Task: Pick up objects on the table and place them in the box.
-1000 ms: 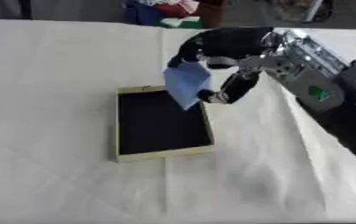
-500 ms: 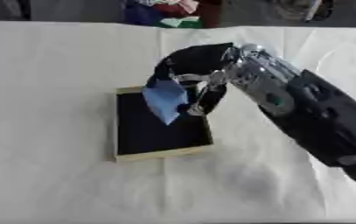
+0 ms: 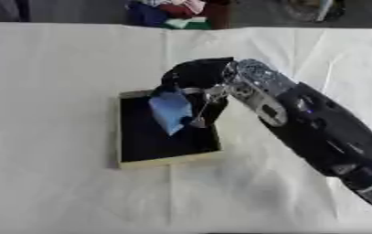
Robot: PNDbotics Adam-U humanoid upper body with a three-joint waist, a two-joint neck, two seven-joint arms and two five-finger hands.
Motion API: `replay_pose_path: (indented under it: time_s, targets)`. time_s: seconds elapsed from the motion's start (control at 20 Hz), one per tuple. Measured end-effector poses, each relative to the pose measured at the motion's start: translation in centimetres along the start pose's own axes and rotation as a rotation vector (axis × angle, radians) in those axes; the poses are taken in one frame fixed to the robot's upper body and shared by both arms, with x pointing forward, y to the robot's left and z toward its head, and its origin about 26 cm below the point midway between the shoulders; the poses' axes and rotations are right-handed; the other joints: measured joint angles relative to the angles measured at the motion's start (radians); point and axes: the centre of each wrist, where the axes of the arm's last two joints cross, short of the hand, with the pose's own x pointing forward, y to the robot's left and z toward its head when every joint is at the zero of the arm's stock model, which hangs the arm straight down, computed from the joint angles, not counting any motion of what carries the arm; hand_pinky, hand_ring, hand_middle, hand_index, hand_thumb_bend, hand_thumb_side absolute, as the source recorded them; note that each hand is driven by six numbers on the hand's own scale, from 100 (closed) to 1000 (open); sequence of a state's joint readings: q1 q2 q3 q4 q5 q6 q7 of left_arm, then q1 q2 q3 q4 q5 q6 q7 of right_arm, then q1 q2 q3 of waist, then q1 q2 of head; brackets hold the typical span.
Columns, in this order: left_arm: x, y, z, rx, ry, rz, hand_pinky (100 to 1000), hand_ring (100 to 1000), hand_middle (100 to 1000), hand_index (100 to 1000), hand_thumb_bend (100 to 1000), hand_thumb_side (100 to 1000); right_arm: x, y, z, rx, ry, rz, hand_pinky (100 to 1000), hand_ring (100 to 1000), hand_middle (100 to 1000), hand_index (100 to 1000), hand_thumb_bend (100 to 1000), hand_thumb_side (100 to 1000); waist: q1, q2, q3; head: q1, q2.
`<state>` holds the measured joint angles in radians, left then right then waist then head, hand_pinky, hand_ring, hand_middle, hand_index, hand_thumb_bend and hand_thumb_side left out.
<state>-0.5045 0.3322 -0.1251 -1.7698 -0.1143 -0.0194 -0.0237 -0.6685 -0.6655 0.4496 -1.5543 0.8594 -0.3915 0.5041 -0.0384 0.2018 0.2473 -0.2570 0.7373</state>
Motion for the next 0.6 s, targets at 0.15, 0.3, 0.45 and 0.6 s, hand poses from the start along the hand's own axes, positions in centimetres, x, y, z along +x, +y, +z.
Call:
replay_pose_path:
  time_s: [0.15, 0.3, 0.45, 0.6]
  targets:
    - [0.0, 0.0, 0.0, 0.0, 0.002, 0.0, 697, 776, 780, 888, 340, 793, 0.0, -0.6, 0.4, -0.053, 0.016, 0.024, 987, 978, 912, 1000, 378, 484, 0.0, -0.008, -0.007, 0.003, 0.0]
    - [-0.1, 0.0, 0.1, 0.0, 0.003, 0.0, 696, 776, 780, 888, 340, 793, -0.1, -1.7, 1.5, -0.111, 0.038, 0.051, 980, 970, 903, 1000, 364, 471, 0.0, -0.013, -0.015, 0.008, 0.001]
    - [-0.2, 0.0, 0.2, 0.002, 0.007, 0.001, 696, 776, 779, 888, 340, 792, -0.3, -2.8, 3.3, -0.199, 0.071, 0.025, 939, 932, 869, 985, 314, 448, 0.0, -0.016, -0.024, 0.014, 0.001]
    - [-0.3, 0.0, 0.4, 0.008, 0.012, 0.001, 695, 776, 779, 888, 340, 791, -0.7, -3.6, 5.8, -0.341, 0.127, -0.075, 903, 903, 849, 963, 283, 421, 0.0, -0.017, -0.038, 0.024, 0.001]
